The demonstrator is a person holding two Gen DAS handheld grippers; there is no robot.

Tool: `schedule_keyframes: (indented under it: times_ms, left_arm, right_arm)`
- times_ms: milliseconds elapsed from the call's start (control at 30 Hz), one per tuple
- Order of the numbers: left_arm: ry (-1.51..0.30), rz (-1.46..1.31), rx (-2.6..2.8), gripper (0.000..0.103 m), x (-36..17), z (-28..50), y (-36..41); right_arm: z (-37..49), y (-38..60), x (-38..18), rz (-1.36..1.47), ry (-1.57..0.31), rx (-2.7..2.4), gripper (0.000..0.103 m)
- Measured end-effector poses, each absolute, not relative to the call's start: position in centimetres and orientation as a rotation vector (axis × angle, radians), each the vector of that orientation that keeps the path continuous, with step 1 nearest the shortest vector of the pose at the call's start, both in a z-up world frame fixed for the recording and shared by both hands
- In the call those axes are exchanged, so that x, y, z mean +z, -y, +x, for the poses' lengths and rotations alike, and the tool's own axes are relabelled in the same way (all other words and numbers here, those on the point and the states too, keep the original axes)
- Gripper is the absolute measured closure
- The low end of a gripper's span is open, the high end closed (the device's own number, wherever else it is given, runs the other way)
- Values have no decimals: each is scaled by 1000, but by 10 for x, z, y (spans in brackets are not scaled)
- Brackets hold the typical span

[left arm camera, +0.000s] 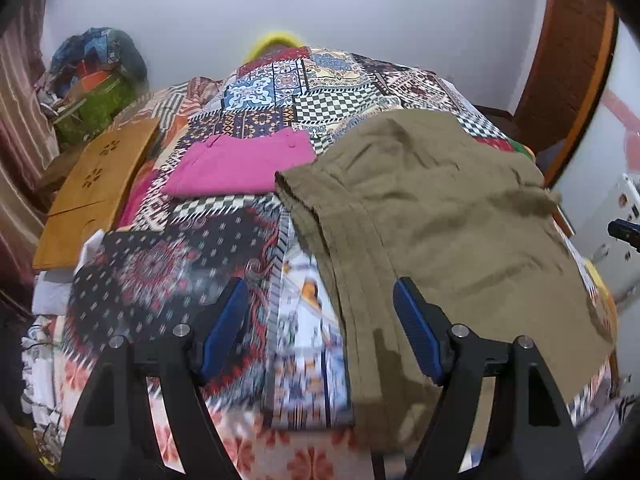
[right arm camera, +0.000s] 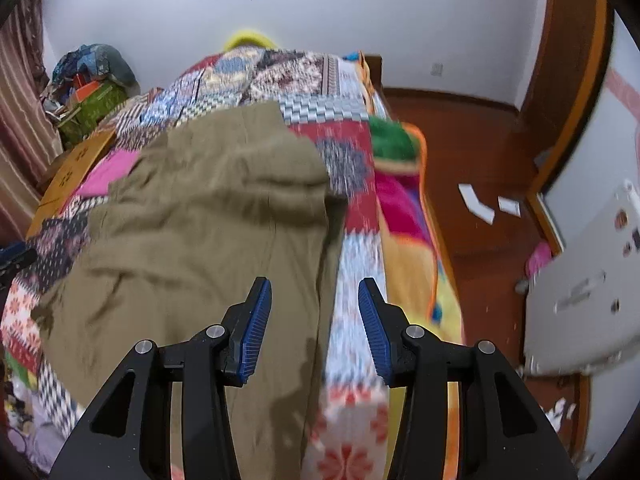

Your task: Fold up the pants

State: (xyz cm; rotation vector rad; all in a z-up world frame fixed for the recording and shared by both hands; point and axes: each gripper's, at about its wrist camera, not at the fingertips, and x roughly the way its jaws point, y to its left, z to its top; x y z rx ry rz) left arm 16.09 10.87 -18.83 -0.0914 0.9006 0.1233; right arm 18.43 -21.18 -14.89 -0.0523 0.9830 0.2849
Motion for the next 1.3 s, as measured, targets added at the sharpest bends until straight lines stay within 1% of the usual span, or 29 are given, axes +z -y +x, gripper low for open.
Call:
schedule_keyframes:
  times_ms: [67, 133, 367, 567, 600, 633, 667, 700, 733, 767, 800, 833, 867, 900, 933, 1067, 1133, 1300]
  left_arm:
    - [-912, -112, 116, 28, -194, 180, -115]
    - [-917, -130, 103, 28, -202, 202, -120]
    - [-976, -196, 94, 28, -237, 263, -136]
    - [-1019, -209, 44, 29, -261, 281, -133]
    - [-1026, -207, 38, 32, -265, 282, -132]
    - [-1032, -205, 31, 36, -267, 283, -131]
    - [-1035, -203, 25, 39, -269, 283, -129]
    - [-1037, -201, 14, 44, -270, 284, -128]
    - [-1038, -198, 10, 48, -271, 285, -126]
    - [-1038, -193, 9, 48, -271, 285, -124]
    - [-1037, -186, 11, 51, -271, 285, -123]
    - [-1036, -180, 6, 56, -271, 284, -121]
    - [-1036, -176, 3, 59, -271, 284, -120]
    - [-1032, -166, 17, 68, -271, 283, -119]
    - [-1031, -150, 23, 70, -271, 283, -118]
    - [-1031, -130, 27, 74, -274, 280, -118]
    - [-1035, -114, 38, 78, -275, 278, -118]
    - [-1051, -92, 60, 79, -278, 275, -123]
  right_arm:
    - [203, 206, -149, -57, -961, 294, 52]
    - [219, 202, -150, -63, -939, 289, 48]
    - [286, 180, -175, -97, -957, 287, 48]
    - [326, 169, -221, -19, -1108, 406, 48]
    - [327, 169, -225, -1, -1119, 425, 50]
    - [327, 168, -227, 12, -1122, 442, 56]
    - [327, 168, -227, 17, -1118, 445, 57]
    - [327, 167, -226, 15, -1111, 442, 59]
    - [325, 167, -225, 8, -1104, 439, 64]
    - [324, 167, -225, 1, -1102, 437, 72]
    - [323, 167, -224, -10, -1096, 426, 79]
    - [321, 168, -224, -33, -1093, 409, 91]
    - [321, 168, -224, -51, -1094, 397, 93]
    - [322, 170, -225, -59, -1094, 388, 93]
    - [320, 172, -225, -55, -1096, 392, 93]
    - [310, 169, -231, -122, -1095, 378, 94]
    - [306, 164, -235, -184, -1091, 359, 96]
    - [300, 161, -243, -300, -1099, 288, 100]
